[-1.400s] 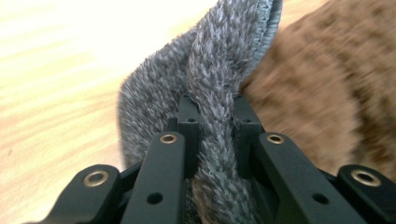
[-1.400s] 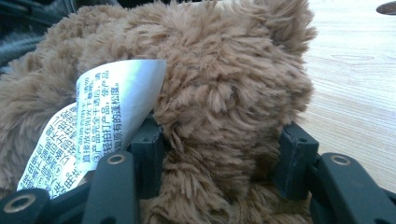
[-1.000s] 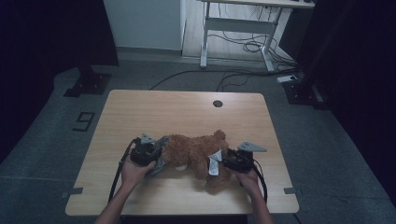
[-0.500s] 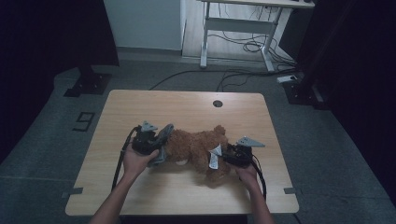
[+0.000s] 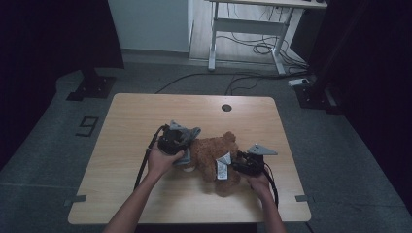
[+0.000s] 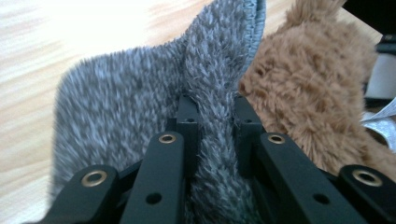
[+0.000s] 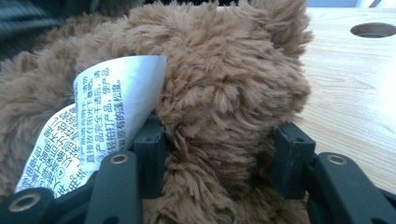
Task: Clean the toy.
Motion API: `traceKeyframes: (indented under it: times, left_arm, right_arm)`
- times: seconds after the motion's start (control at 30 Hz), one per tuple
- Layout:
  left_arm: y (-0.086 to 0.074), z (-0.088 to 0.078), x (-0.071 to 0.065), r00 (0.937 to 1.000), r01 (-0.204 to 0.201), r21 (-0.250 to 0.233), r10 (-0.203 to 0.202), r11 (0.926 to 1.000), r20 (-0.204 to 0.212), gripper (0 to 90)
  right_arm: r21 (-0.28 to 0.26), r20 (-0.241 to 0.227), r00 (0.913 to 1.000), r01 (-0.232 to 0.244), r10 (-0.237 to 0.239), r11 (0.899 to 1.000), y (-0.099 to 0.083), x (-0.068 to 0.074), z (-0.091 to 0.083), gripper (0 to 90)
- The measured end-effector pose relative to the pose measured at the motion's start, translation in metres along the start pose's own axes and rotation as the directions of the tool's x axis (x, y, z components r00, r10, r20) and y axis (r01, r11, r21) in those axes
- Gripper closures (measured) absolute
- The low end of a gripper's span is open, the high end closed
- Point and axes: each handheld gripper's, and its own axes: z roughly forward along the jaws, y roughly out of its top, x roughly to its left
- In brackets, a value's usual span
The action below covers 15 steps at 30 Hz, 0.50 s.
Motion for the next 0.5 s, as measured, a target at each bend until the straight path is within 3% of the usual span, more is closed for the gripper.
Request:
traceKeyframes:
  times: [0.2,0.37,0.5]
  left_arm:
    - [-0.021,-0.005,-0.003,0.9998,-0.020,-0.036,0.020,0.9992,0.001,77.9]
    - [-0.039,-0.013,-0.008,0.9996,-0.024,-0.067,0.025,0.9975,0.009,78.3]
    - [-0.053,-0.021,-0.009,0.9991,-0.023,-0.078,0.025,0.9967,0.035,78.4]
  right_arm:
    - [-0.006,-0.045,0.9957,-0.081,0.081,0.997,0.006,-0.001,-0.013,37.3]
    - [-0.056,-0.006,0.9957,-0.093,0.092,0.994,0.017,0.005,-0.029,33.0]
    - [-0.052,-0.025,0.9931,-0.116,0.114,0.992,0.022,0.009,-0.030,22.5]
